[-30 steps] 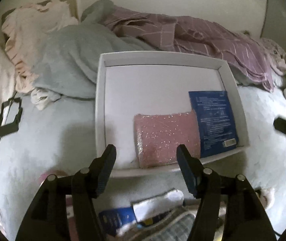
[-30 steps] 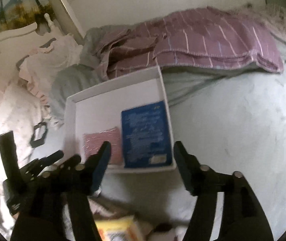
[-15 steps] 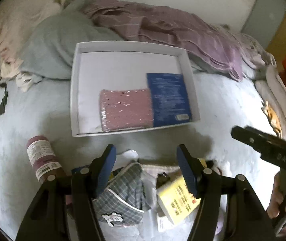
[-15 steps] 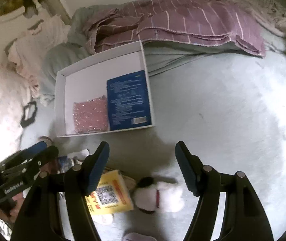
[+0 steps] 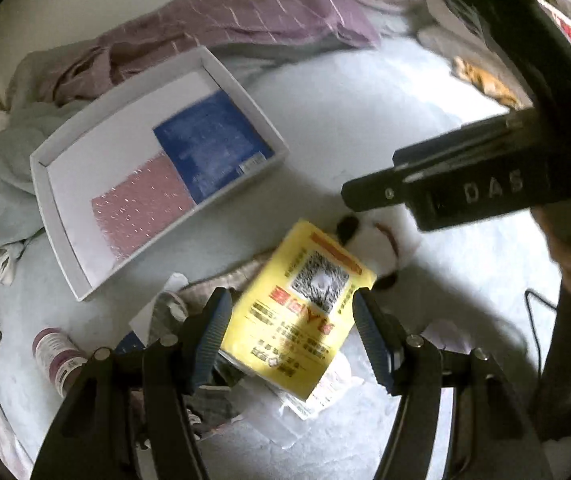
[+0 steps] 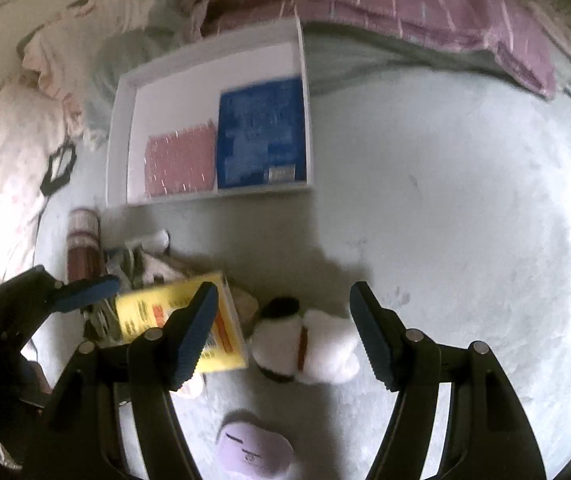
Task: Organize soft objects
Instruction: 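Grasp the yellow QR-code packet with the left gripper while the right grasps the white plush toy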
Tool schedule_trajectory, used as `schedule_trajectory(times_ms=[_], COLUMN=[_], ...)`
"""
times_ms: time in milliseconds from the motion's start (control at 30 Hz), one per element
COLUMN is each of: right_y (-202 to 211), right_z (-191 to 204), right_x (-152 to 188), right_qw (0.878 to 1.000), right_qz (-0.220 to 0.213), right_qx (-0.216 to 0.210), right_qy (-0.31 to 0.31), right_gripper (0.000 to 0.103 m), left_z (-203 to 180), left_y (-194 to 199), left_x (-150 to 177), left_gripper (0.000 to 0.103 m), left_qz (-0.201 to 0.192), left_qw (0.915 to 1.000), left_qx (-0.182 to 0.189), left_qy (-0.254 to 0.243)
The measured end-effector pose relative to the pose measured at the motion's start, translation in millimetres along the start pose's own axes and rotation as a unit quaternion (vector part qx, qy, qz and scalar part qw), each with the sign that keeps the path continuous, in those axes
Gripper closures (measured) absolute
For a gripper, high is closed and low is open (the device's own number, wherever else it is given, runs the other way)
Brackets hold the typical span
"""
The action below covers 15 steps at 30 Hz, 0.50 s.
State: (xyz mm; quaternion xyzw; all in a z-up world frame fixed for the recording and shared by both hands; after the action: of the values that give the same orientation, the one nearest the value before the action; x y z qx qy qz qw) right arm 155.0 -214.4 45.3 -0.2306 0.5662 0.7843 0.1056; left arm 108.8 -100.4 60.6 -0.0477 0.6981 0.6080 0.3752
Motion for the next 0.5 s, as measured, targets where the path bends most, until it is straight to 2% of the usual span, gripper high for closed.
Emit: schedule_trajectory(times_ms=[200, 267, 333, 433, 500], right_y=[-16, -24, -34, -47, -51], right_z=[-25, -29, -32, -35, -34], right_x=[13, 22, 30, 36, 36], right_qw=[0.998, 0.997, 0.995, 0.992, 0.992], right_qz=[0.045, 0.072, 0.095, 0.113, 0.112], right_qx=[-0.005, -0.011, -0.026, -0.030, -0.049], right_qy=[-0.039, -0.033, -0.030, -0.037, -0.040], right_gripper=[0.034, 0.034, 0.034, 0.034, 0.034], left_z=[-11, -12, -8, 0, 8], left_y=[-18, -23, -29, -41, -45], left_x=[12, 13, 16, 17, 17], left_gripper=[0.038, 0.028, 0.024, 0.024, 0.029], left_qz=[0.033, 0.034, 0.043, 0.059, 0.065], left_qw=[0.9990, 0.9988, 0.9985, 0.9977, 0.9975], left_qx=[0.009, 0.004, -0.008, -0.029, -0.028], left_qy=[-0.031, -0.033, -0.033, -0.020, 0.001])
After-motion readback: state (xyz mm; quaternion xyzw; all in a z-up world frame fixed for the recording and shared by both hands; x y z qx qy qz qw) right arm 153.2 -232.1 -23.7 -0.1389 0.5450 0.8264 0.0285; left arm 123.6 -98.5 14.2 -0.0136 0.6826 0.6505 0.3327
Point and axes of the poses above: each gripper's, at about its wrist camera, not at the fingertips, and y roughly against the way its jaws point, z to its left, x to its underside, the point moved 5 cm from there along -y, roughly the way its jaws point, and after that the axes turned 9 degrees about -z, right-handed, at the moved point
